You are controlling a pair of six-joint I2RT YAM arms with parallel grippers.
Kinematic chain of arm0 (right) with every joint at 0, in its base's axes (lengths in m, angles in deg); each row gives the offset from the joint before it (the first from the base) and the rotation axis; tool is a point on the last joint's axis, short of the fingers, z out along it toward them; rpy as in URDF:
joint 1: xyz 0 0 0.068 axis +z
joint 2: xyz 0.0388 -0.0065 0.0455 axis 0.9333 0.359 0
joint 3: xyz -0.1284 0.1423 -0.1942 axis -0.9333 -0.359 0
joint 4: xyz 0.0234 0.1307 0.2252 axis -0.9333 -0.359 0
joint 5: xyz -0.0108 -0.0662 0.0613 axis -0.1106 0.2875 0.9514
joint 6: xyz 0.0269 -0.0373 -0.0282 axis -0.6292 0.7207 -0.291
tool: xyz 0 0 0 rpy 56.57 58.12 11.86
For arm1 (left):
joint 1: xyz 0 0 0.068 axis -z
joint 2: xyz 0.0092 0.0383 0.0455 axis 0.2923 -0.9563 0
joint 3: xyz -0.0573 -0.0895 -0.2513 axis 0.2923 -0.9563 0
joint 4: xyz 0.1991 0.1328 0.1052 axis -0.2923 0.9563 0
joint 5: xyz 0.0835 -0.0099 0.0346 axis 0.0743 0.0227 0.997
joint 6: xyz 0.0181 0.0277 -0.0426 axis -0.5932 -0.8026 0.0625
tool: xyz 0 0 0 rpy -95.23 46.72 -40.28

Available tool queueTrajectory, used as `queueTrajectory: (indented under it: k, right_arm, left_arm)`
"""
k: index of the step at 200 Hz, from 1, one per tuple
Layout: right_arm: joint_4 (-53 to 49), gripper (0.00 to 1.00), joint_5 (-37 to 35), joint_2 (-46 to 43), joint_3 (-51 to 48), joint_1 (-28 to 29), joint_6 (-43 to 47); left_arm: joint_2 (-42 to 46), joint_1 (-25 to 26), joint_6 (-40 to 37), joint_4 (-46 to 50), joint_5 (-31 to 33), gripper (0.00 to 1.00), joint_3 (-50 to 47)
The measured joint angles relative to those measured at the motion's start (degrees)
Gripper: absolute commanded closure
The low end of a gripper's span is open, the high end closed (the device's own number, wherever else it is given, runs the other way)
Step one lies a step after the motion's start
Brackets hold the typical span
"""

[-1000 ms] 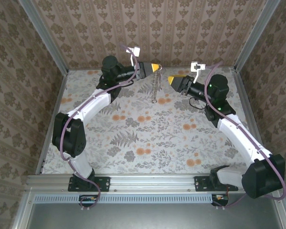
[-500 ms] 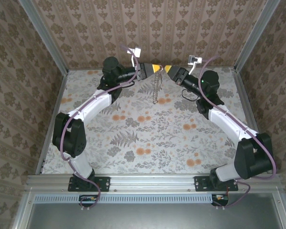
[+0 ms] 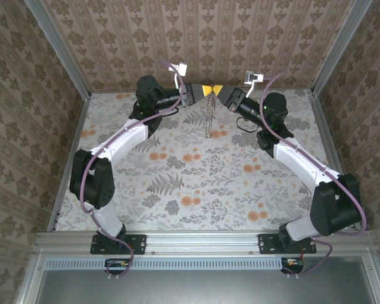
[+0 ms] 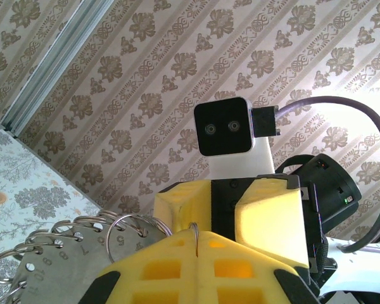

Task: Put the keys on the keyring

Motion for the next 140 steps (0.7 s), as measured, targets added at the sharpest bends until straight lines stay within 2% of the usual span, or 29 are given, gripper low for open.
queueTrajectory:
  k: [48,77,114,132,140]
  right_arm:
    - [0.0,0.85,-0.2,0.6,0.3,0.2,0.0]
    - [0.1,1.00,-0.2,0.9,0.3,0.1,-0.1]
    - [-0.1,1.00,0.1,1.0,0.9,0.1,0.3]
    - [-1.5,1.00,1.0,1.1,1.9,0.0,1.3]
    - [-2.4,1.00,1.7,1.1,2.5,-0.2,1.8]
  left_arm:
    - [0.0,0.0,0.0,-0.4,0.0,1.00,0.0]
    - [0.0,-0.1,0.2,-0.5,0.3,1.00,0.0]
    - [0.0,-0.1,0.2,-0.7,0.6,1.00,0.0]
    - [0.0,-0.2,-0.1,-0.7,0.6,0.71,0.0]
    - [0.1,-0.2,-0.3,-0.2,0.6,0.61,0.0]
